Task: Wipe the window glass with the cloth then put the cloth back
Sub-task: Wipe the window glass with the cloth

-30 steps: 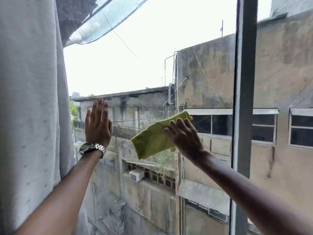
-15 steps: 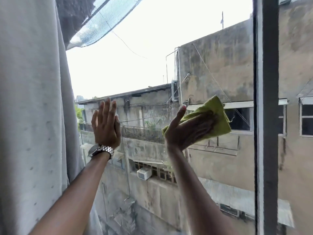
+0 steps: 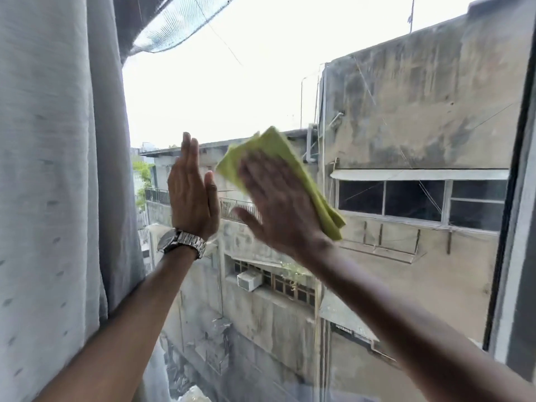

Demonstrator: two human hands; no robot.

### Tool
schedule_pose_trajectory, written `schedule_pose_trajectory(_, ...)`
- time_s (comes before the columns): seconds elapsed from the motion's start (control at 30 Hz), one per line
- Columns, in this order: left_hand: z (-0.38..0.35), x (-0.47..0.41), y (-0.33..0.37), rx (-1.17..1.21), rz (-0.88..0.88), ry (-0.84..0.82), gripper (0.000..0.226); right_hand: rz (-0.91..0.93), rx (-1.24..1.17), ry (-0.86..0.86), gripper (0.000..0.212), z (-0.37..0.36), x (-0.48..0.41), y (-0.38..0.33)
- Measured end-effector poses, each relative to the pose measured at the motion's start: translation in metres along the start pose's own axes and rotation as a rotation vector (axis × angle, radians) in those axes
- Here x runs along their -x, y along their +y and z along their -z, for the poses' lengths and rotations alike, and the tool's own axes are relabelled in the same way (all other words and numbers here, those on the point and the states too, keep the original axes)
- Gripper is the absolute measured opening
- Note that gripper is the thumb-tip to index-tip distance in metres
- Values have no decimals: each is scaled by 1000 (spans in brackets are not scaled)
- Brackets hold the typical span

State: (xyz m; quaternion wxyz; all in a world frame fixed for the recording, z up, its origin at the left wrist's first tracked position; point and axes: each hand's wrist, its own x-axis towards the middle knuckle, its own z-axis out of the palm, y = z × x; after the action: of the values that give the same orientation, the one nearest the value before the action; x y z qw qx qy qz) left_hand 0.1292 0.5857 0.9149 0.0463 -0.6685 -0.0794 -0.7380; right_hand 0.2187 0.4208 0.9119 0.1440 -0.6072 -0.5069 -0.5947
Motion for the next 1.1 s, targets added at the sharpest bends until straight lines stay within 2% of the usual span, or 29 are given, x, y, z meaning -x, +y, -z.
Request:
schedule_pose_trajectory(0.07,3,3,-4,49,-45,14,53,319,10,-230,72,1,64,-14)
schedule_pose_trajectory(0.13,7,5,-10,38,-97,-28,51,445,34,-332,70,18,112,10)
schedule_pose_trajectory(0.2,9,4,-13,11,-140,-63,49,341,97,-220,70,34,108,71)
schedule_pose_trajectory(0.27,10,5,-9,-26,-127,-83,47,-5,141,-40,70,52,57,130)
schedule_pose_trajectory(0.33,15,2,0,-94,-88,-110,49,-275,58,104,69,65,0,145)
schedule_pose_trajectory(0.37,19,0,5,-143,-81,-147,51,-288,4,103,70,63,-12,135)
schedule_pose_trajectory(0.43,32,1,21,-233,-46,-237,55,-119,-77,-90,72,52,10,91)
schedule_pose_trajectory(0.5,50,12,37,-283,135,-285,56,27,-176,-337,74,56,65,41)
schedule_pose_trajectory(0.57,68,45,69,-268,377,-398,51,59,-255,-410,66,73,105,18)
schedule_pose_trajectory(0.67,82,97,122,-57,479,-768,35,47,-149,-397,37,91,81,15)
schedule_pose_trajectory(0.73,77,116,152,255,595,-898,36,56,-155,-475,39,103,54,22)
schedule_pose_trajectory(0.8,66,123,179,509,801,-901,47,100,-132,-551,59,106,34,29)
schedule_pose_trajectory(0.83,60,123,191,586,917,-862,48,122,-78,-583,61,109,29,30)
schedule_pose_trajectory(0.9,52,126,208,670,1090,-782,41,171,22,-605,42,117,32,27)
schedule_pose_trajectory(0.93,52,132,215,690,1131,-767,34,172,27,-605,31,120,42,23)
schedule_pose_trajectory(1.0,59,150,226,742,1167,-785,19,171,-44,-607,24,126,72,20)
schedule_pose_trajectory(1.1,92,217,240,881,1235,-980,18,91,-322,-681,36,131,151,15)
